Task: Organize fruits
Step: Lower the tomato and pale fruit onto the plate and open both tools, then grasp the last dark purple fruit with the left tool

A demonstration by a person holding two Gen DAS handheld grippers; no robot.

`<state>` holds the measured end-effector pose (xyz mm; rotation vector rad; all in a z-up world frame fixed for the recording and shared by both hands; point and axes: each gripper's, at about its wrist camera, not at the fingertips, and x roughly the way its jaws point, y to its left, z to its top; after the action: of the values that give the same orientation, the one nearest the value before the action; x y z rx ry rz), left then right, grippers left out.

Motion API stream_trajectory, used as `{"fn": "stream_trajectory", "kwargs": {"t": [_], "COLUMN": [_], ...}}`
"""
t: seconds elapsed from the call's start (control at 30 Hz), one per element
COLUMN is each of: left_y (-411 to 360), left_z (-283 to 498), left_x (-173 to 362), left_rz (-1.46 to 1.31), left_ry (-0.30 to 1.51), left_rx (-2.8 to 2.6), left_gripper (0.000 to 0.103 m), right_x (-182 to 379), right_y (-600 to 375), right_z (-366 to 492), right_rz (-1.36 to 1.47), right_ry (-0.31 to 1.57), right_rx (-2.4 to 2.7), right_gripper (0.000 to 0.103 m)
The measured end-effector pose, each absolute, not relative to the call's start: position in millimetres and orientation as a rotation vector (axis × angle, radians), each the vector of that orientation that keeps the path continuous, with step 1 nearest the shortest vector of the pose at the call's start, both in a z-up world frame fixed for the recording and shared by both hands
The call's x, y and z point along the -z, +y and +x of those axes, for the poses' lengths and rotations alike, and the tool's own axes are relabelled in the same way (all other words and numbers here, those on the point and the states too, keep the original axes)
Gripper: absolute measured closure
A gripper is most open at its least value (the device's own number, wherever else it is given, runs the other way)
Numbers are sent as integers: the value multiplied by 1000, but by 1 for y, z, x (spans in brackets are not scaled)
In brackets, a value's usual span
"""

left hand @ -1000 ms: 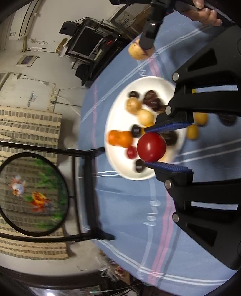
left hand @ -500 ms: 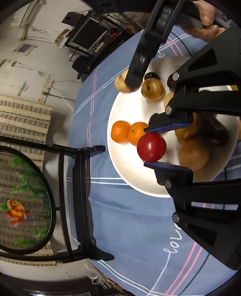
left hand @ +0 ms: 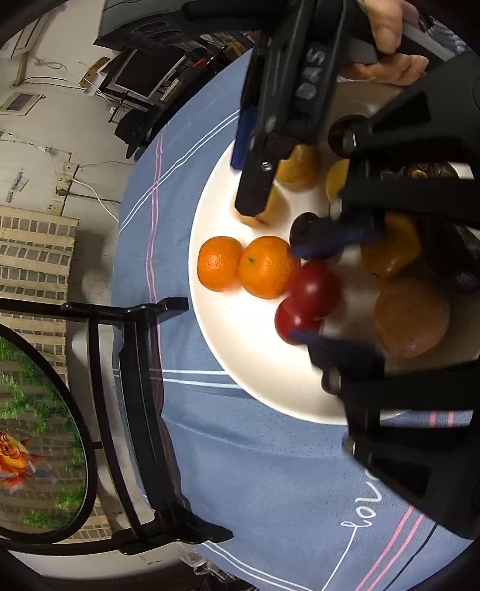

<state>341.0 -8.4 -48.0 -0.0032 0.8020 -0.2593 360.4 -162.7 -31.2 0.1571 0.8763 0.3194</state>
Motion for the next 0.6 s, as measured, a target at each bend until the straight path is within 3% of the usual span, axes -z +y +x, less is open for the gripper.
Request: {"fn": "stream_trajectory", "kwargs": {"t": [0.03,0.27,0.4,0.6], "left_y": [-8,5,28,43], "left_z": [339,328,308,268], "left_x": [47,22,-4,-7], "left_rz": [-3,-29,-98,-136], "left_ry": [793,734,667,661], "left_rx": [257,233,208,207], "left_gripper": [35,31,21,20], "right_x": [29,-18,-56,-74], "right_y": [-164,-177,-184,-196], "right_z": [358,331,294,236], "right_rz": [157,247,328,374], "right_ry": [862,702,608,574], "right_rx": [-312,-346,-406,-435], "right_gripper": [28,28,9,9]}}
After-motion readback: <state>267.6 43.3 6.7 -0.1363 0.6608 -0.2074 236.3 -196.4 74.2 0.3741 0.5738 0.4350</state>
